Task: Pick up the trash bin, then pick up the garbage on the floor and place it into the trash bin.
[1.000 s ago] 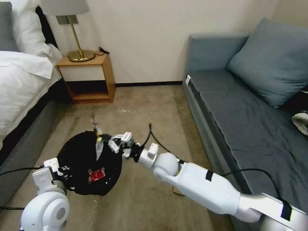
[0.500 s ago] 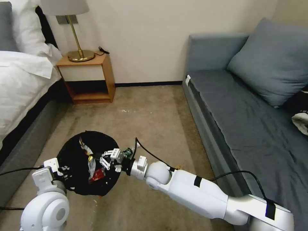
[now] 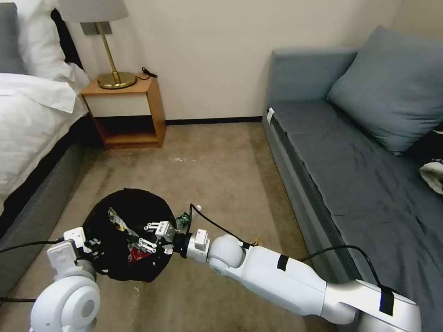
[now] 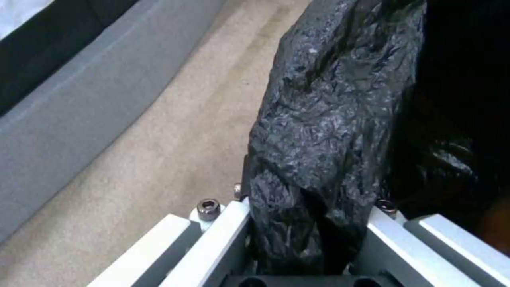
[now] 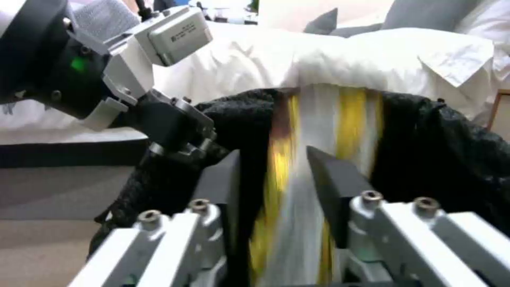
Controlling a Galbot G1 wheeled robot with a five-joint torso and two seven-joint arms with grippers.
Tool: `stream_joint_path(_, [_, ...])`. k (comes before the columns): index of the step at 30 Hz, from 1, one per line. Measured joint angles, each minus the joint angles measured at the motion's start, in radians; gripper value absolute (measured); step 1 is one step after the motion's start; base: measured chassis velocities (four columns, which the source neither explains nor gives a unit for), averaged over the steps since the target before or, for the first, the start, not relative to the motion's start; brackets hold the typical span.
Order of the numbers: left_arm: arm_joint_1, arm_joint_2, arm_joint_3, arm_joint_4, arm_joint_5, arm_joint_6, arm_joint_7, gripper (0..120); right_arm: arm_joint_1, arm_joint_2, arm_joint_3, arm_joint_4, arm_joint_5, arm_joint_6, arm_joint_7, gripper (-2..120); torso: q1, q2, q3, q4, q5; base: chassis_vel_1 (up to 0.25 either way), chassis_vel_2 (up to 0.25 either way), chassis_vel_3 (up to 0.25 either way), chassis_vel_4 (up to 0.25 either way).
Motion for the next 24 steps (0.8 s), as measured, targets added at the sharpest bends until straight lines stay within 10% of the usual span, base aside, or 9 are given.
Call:
stream_joint_path(16, [-0.018,0.005,0.018,0.018,0.001,0.003,0.0,1,-0.034,-0.077,0.12,0.07,0.003,0.034,-0.024,98,0.0,0.0,0.0,0.0,0.0001,0.0,0.0,0.0,0.0])
stream_joint_path(24, [-0.01,0.01,0.015,0.015,0.001,0.002,0.0,1,-0.026,-0.178,0.299,0.067,-0.029,0.037,-0.008,100,0.0,0.0,0.0,0.0,0.0003,0.0,0.0,0.0,0.0])
